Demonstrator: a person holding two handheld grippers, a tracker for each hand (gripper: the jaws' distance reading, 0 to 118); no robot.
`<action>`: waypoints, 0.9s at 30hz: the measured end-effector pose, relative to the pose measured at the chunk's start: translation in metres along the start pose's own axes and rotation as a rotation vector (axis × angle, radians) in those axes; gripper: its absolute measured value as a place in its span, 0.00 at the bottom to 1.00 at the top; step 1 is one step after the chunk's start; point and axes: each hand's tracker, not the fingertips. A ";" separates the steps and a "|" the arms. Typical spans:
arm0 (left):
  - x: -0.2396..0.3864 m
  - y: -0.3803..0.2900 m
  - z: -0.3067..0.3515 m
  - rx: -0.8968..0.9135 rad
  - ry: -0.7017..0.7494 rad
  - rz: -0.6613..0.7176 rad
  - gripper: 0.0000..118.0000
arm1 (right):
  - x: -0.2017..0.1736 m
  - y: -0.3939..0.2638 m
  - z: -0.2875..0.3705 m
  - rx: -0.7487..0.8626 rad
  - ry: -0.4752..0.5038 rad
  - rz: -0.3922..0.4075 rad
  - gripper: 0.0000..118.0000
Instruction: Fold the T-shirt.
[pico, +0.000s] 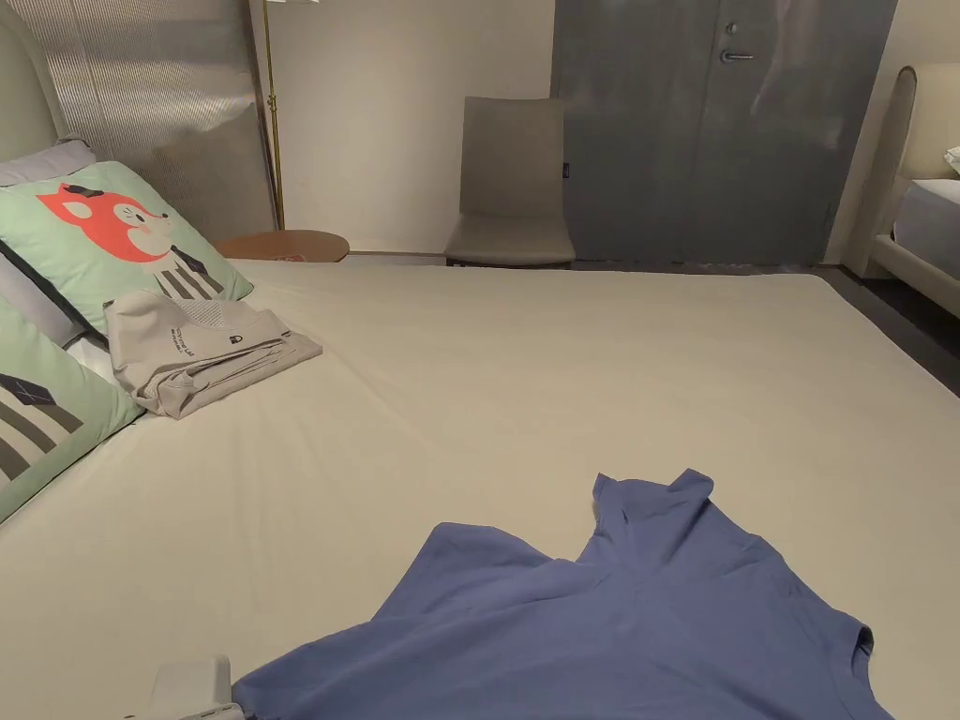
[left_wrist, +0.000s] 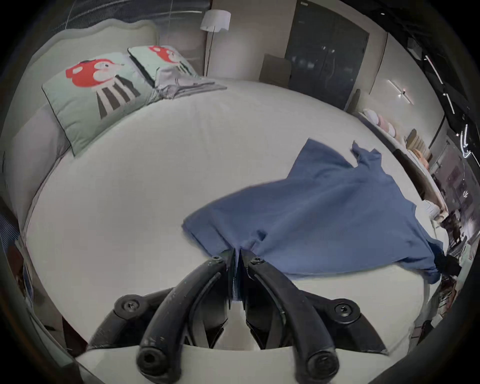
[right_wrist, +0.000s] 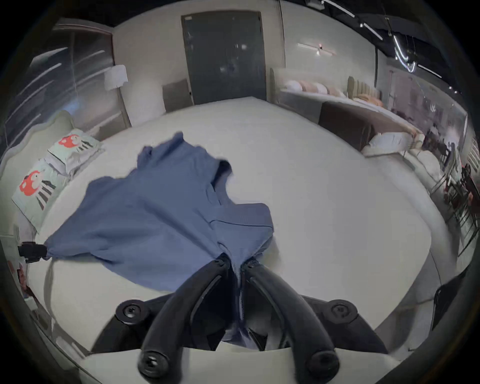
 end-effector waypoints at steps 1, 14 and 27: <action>-0.001 -0.003 -0.004 -0.010 0.007 -0.010 0.02 | 0.002 -0.005 -0.002 -0.006 -0.006 -0.008 0.05; -0.014 -0.008 0.033 0.166 0.013 0.057 0.91 | -0.006 0.006 0.017 0.082 -0.029 0.128 0.84; -0.003 0.043 0.149 0.638 0.103 0.122 0.01 | -0.077 0.088 0.091 0.610 0.116 0.066 0.04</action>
